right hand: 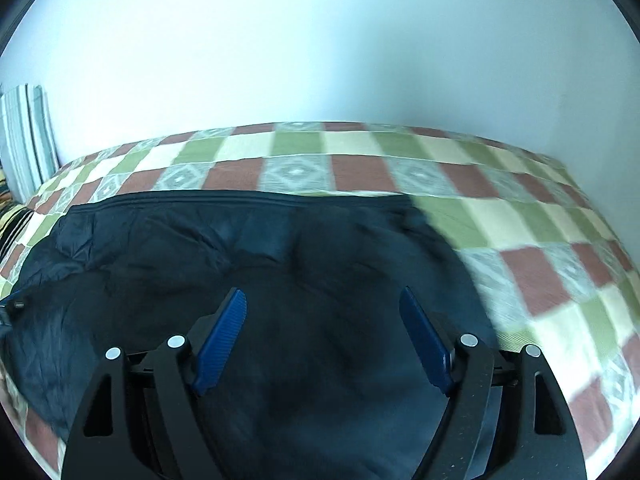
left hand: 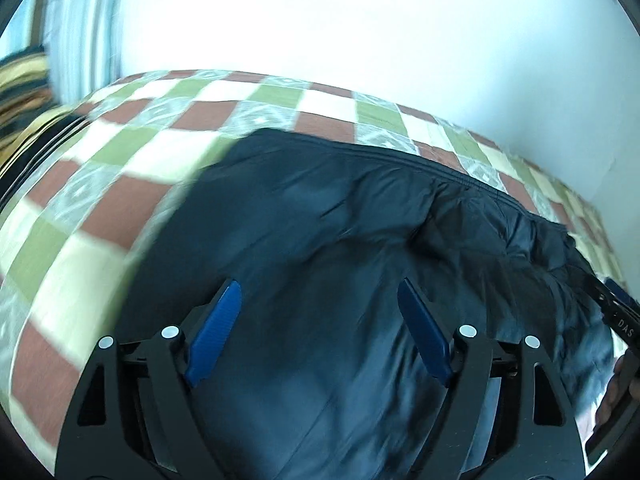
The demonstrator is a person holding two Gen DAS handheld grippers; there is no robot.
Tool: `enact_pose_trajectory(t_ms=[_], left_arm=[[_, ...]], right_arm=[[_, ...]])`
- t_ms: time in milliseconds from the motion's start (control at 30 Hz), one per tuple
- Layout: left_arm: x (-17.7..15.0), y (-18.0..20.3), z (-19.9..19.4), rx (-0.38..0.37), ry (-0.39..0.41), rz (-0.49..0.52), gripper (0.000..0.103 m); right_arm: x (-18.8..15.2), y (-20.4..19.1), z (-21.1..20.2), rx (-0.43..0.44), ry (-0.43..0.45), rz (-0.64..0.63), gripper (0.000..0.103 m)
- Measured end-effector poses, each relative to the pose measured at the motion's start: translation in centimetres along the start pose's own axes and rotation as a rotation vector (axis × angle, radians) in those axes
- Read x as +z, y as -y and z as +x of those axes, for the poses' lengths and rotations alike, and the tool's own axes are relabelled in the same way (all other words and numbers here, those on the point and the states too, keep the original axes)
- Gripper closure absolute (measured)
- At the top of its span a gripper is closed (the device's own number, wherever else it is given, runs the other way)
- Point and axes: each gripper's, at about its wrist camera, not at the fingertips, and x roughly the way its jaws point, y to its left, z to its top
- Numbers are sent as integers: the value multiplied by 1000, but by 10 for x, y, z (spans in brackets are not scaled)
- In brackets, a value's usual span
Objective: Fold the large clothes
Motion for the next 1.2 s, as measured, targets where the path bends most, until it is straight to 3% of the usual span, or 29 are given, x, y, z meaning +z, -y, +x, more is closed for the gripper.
enact_pose_trajectory(t_ms=[100, 233, 433, 600, 667, 700, 767, 833, 900, 967, 1200], left_arm=[[-27, -33, -36, 72, 34, -72, 15], [-55, -67, -54, 46, 26, -176, 12], [-58, -86, -24, -32, -23, -278, 12], [-57, -90, -2, -80, -24, -330, 13], [-55, -87, 3, -35, -24, -328, 34], [-54, -84, 4, -17, -21, -321, 39], [-51, -76, 2, 19, 5, -280, 64], [-49, -66, -1, 48, 25, -226, 79], [-47, -62, -6, 60, 41, -205, 83], [-46, -65, -11, 49, 47, -227, 86], [-51, -74, -45, 50, 89, -216, 87]], right_arm=[[-23, 39, -20, -14, -25, 66, 24], [-51, 75, -28, -19, -58, 150, 24], [-71, 96, 6, 63, -172, 295, 24], [-79, 94, 22, 92, -201, 342, 20], [-81, 95, 26, 102, -214, 359, 22], [-82, 94, 28, 115, -218, 367, 29], [-82, 92, 28, 119, -218, 367, 39], [-81, 86, 24, 115, -202, 345, 53], [-80, 81, 18, 109, -184, 325, 69], [-78, 80, 13, 111, -172, 324, 74], [-87, 71, -14, 153, -158, 321, 78]])
